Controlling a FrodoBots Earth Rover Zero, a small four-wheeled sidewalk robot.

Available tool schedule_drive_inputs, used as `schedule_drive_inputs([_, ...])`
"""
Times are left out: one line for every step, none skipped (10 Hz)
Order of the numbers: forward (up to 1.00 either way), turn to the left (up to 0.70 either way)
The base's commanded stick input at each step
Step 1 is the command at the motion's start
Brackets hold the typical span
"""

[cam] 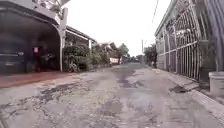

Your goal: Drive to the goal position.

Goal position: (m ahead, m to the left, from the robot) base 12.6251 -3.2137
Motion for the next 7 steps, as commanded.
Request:
schedule_drive_inputs([0.70,0.00])
schedule_drive_inputs([0.70,-0.34])
schedule_drive_inputs([0.70,-0.33])
schedule_drive_inputs([0.70,-0.20])
schedule_drive_inputs([0.70,0.00])
schedule_drive_inputs([0.70,0.00])
schedule_drive_inputs([0.70,0.00])
